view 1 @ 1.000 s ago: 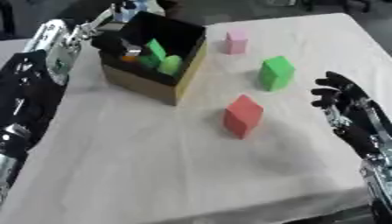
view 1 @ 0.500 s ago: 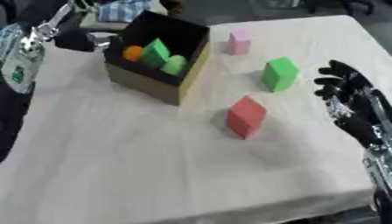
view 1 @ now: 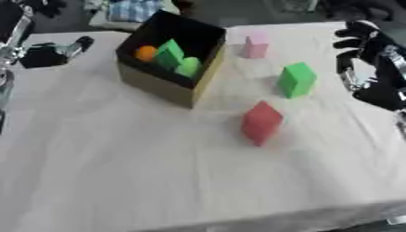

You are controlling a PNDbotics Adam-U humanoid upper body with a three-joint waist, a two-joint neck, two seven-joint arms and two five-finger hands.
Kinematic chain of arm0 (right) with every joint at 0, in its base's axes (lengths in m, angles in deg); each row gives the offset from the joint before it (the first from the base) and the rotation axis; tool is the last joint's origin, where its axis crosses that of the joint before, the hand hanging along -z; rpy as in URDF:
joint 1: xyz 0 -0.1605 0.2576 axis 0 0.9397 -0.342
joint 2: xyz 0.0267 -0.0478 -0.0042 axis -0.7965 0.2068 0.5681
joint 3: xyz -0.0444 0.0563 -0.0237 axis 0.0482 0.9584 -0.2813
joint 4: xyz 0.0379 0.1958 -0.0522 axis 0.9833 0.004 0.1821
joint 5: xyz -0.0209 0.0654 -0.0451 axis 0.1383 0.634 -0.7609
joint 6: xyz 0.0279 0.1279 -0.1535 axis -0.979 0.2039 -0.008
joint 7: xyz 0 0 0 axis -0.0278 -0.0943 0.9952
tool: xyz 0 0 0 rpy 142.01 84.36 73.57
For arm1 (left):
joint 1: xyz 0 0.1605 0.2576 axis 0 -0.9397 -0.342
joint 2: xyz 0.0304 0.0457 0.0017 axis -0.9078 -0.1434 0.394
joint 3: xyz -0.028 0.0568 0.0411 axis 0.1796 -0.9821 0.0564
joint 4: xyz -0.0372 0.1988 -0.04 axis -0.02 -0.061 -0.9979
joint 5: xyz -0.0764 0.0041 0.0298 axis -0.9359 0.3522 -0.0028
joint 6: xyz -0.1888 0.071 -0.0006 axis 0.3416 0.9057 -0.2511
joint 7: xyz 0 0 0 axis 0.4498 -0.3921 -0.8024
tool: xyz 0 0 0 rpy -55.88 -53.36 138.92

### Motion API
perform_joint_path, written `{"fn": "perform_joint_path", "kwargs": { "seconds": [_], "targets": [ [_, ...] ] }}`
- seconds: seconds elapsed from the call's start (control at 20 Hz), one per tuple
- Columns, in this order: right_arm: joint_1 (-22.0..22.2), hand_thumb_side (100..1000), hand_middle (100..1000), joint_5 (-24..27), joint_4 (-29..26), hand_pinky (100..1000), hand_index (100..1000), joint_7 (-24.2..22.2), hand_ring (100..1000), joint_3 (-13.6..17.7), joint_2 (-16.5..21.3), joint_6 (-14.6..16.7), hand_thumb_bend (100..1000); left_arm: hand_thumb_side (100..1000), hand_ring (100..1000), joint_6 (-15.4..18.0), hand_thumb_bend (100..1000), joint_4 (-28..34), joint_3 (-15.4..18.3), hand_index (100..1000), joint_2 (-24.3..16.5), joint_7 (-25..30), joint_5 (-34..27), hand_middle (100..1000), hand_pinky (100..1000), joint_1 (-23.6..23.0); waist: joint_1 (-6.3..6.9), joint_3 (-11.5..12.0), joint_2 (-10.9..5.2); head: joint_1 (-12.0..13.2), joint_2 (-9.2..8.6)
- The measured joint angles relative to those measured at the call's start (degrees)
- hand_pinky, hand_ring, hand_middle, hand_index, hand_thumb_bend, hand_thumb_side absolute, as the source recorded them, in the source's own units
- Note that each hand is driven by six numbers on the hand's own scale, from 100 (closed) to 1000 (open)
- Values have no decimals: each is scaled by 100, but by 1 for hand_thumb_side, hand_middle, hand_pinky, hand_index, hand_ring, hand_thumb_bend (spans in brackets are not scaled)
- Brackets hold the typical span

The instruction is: Pick up objects on the table and place them in the box.

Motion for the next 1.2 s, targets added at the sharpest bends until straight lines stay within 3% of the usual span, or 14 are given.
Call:
{"fn": "perform_joint_path", "kwargs": {
  "seconds": [0.2,0.45,0.6,0.85,1.2],
  "targets": [
    [-442,389,929,-344,306,779,1000,-362,872,-585,525,362,433,629,661,-190,494,599,44,787,3,92,-368,610,825,-497,-1,79,0,-50,0],
    [-880,348,944,-814,448,799,1000,-836,888,-1260,834,835,532,634,660,-497,484,1246,64,787,4,385,-849,609,825,-804,-25,135,0,-75,0],
    [-1085,342,945,-1108,510,803,1000,-1134,888,-1540,911,1133,548,635,659,-600,483,1435,76,788,4,550,-1143,609,826,-883,-40,181,0,-96,0],
    [-1211,331,943,-1622,759,804,1000,-1597,886,-1664,917,1595,546,640,658,-675,478,1553,103,788,0,752,-1656,608,825,-962,-40,206,0,-115,0],
    [-1398,339,931,-2045,1348,804,1000,-1652,878,-1611,678,1539,540,646,656,-699,472,1569,137,789,-55,987,-2367,606,825,-1010,-40,230,0,-149,0]
  ]
}}
